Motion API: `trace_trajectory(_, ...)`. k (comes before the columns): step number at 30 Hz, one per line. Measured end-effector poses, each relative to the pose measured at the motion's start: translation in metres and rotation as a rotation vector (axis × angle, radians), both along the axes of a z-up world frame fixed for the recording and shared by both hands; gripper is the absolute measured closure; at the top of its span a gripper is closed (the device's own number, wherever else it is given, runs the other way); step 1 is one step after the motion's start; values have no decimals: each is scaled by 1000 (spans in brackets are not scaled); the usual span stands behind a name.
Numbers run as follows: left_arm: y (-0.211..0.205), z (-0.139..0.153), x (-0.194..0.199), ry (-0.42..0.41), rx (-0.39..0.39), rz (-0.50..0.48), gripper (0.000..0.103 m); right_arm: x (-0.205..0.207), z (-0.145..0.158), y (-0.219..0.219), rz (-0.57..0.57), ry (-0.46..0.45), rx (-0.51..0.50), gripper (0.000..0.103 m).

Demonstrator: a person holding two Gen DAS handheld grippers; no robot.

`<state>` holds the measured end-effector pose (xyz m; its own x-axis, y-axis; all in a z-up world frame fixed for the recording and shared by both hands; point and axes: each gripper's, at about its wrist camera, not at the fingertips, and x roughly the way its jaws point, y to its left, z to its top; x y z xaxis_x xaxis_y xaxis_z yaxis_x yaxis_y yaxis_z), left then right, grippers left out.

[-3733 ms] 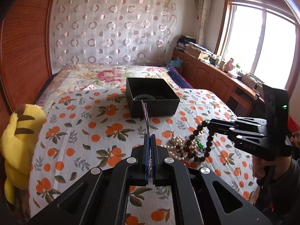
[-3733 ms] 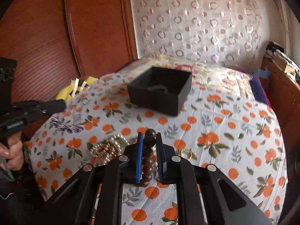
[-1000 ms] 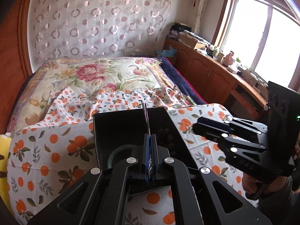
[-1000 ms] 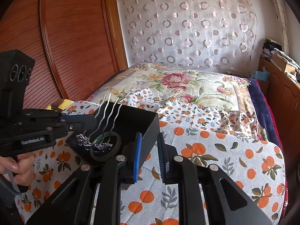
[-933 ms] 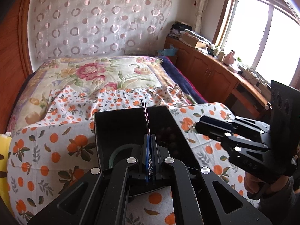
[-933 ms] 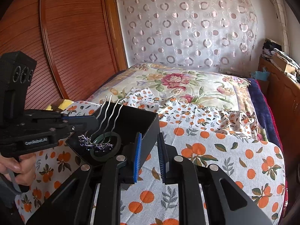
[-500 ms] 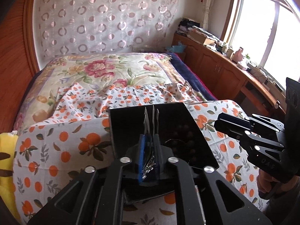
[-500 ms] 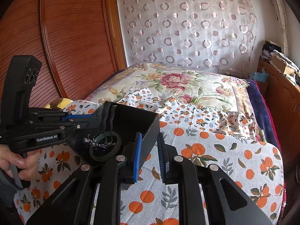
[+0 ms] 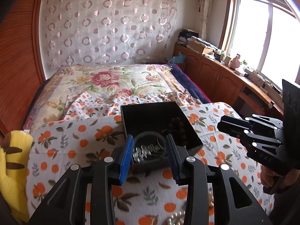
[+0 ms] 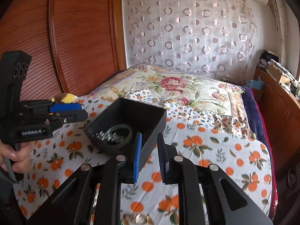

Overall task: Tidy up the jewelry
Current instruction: 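Move both open tools from the box back to the jewelry pile, then grasp the pearl necklace with green pendant with the right tool and lift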

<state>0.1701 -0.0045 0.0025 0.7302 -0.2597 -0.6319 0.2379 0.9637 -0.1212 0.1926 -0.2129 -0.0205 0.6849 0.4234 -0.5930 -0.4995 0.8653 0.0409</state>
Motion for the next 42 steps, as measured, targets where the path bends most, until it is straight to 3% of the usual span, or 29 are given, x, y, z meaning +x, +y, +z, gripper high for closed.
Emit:
trace_trajectory(11,14,-13,-54,11,8,15,69,-54,-18,0,4,30,-23,84)
trace_trajectory(23,15,-44,-99,57,16,5,69,-83,-49,18,62,117,-28,83)
trace_trajectory(26,14,-50,-105,73,20,0,69,-84,-57,24,77,136,-35,66)
trace_trajectory(27,14,-53,-107,79,21,-2,69,-84,-59,27,79,141,-39,66)
trace_trajectory(35,12,-72,-111,134,21,-29,69,-73,-75,41,93,177,-90,66)
trace_trajectory(38,10,-76,-112,147,15,-39,69,-75,-76,41,102,170,-97,79)
trace_trajectory(42,5,-82,-116,165,26,-60,69,-79,-68,34,91,137,-74,80)
